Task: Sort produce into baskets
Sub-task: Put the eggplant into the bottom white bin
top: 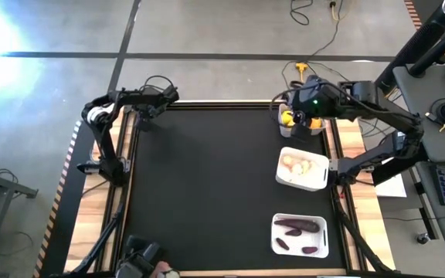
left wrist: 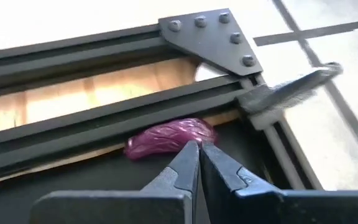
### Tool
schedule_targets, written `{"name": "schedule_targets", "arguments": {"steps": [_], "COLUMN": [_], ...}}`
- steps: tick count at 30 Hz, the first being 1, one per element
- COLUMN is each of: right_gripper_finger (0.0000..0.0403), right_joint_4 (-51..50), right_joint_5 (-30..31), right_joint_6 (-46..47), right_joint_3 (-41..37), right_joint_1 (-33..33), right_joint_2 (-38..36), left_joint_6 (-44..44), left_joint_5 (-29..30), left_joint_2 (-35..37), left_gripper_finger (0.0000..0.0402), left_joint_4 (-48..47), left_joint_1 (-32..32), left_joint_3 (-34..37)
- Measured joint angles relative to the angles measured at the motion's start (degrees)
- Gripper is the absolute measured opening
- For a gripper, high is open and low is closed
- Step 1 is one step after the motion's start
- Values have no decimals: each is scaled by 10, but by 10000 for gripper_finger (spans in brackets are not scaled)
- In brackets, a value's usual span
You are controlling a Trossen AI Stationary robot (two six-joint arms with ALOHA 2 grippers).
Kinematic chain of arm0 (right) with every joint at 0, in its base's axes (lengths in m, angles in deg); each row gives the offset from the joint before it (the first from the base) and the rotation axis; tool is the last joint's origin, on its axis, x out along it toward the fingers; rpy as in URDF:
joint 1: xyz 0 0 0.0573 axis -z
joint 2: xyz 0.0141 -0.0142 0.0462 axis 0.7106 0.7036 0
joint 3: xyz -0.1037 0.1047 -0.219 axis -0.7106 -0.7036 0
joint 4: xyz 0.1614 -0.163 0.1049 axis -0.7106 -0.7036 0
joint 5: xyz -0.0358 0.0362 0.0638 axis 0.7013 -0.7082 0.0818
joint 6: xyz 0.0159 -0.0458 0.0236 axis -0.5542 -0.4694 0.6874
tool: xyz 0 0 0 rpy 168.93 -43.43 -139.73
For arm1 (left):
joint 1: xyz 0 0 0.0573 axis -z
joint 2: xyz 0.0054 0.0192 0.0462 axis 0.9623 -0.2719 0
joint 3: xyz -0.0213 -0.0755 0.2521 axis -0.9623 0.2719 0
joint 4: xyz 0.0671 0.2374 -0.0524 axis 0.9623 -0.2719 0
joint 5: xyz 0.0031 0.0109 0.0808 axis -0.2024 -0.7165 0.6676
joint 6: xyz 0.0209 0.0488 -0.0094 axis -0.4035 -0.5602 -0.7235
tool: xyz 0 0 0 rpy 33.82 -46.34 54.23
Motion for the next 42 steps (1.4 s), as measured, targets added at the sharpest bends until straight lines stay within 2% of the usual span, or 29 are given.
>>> {"name": "schedule_targets", "arguments": {"steps": [7, 9, 12, 15, 18, 21, 23, 27, 32, 35, 37, 42], "right_gripper_finger": [151, 151, 151, 151, 151, 151, 151, 151, 151, 151, 151, 151], "right_joint_4": [-1, -8, -13, -13, -5, 2, 4, -9, -29, -31, -31, -31], "right_joint_5": [-19, -25, -25, -25, -25, -28, -31, -52, -74, -74, -74, -74], "right_joint_6": [-10, -10, -10, -17, -33, -42, -41, -15, 25, 31, 30, 32], "right_joint_3": [0, 0, 0, 0, 0, -1, -4, -11, -19, -19, -19, -19], "right_joint_1": [22, 24, 24, 26, 30, 30, 30, 30, 30, 30, 30, 30], "right_joint_2": [-1, -1, -1, 0, 4, 4, 4, 4, 4, 4, 4, 4], "left_joint_6": [23, 22, 25, 44, 55, 78, 104, 122, 167, 153, 140, 123], "left_joint_5": [-29, -55, -127, -169, -121, -63, -50, -38, 14, 39, 38, -15], "left_joint_2": [-17, -17, -16, -8, -3, -4, -8, -9, -9, -9, -9, -9], "left_gripper_finger": [0, 0, 0, 0, 0, 0, 0, 0, 0, 0, 0, 0], "left_joint_4": [12, 13, 9, -1, -43, -89, -112, -127, -120, -90, -63, -49], "left_joint_1": [-3, -4, -5, 18, 54, 42, 30, 12, -1, -11, -22, -37], "left_joint_3": [-2, -7, -13, -25, -53, -73, -73, -57, -32, -21, -7, -3]}}
